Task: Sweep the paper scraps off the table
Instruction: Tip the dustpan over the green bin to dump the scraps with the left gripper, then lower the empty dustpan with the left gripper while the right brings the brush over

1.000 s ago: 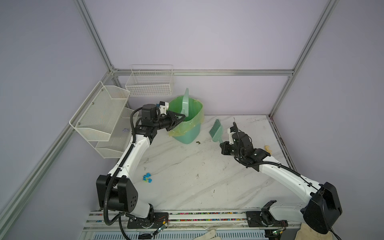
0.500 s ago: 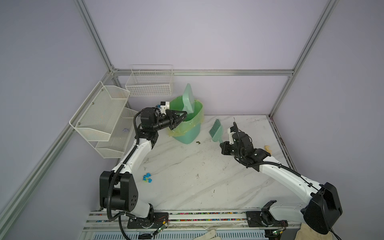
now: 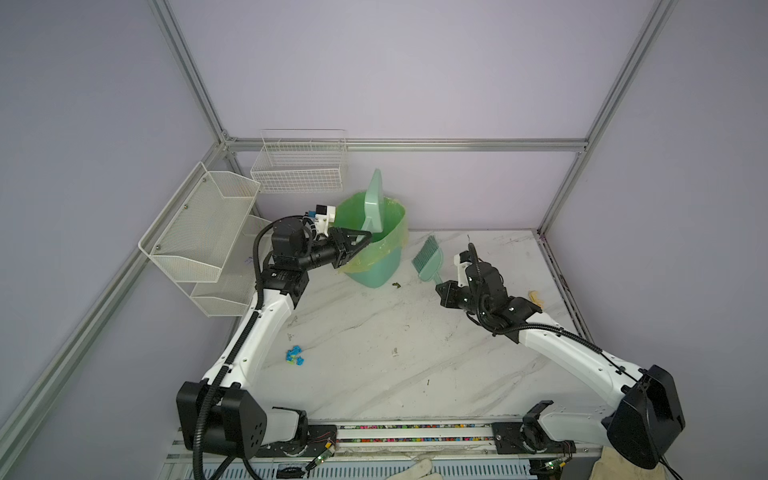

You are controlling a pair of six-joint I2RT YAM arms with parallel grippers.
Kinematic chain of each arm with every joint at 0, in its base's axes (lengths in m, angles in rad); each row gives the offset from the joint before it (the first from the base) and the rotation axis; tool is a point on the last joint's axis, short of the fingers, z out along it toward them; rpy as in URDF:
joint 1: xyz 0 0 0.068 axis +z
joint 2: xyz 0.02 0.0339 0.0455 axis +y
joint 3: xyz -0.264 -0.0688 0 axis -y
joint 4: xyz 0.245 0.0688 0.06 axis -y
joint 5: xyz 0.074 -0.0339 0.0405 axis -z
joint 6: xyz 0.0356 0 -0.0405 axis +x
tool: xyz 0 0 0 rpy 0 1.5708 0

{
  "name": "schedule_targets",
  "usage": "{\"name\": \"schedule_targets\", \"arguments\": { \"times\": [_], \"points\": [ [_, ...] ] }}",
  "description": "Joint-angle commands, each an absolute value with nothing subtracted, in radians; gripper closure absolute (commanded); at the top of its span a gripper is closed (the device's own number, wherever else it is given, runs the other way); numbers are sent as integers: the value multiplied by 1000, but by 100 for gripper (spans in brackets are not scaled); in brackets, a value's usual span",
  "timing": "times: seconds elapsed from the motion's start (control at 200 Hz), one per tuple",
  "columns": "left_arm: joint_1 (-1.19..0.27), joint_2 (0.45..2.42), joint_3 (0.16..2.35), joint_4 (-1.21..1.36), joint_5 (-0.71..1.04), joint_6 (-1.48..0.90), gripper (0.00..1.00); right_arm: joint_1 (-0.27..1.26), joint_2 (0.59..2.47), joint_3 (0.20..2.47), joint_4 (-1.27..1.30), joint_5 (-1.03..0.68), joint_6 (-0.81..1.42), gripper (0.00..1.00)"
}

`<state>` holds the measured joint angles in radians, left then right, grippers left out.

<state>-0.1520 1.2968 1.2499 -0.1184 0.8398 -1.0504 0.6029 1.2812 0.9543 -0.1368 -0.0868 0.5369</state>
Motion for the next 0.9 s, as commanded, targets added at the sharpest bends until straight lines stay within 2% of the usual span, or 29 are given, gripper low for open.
{"name": "schedule_targets", "arguments": {
  "times": [0.0,0.315,0.53,0.895],
  "points": [
    [-198,1258,1345,-260,788,-881,100,595,1286,926,-44,-133,611,100],
    [-400,1287,1529,-596,581,-586,100,510,1257,922,-37,-195,657,100],
    [-547,1347,1607,-702,415,-477,100,356,1201,872,-32,-300,669,100],
    [-741,1508,1676,-784,164,-316,100,206,1056,828,-48,-328,665,100]
  ]
}}
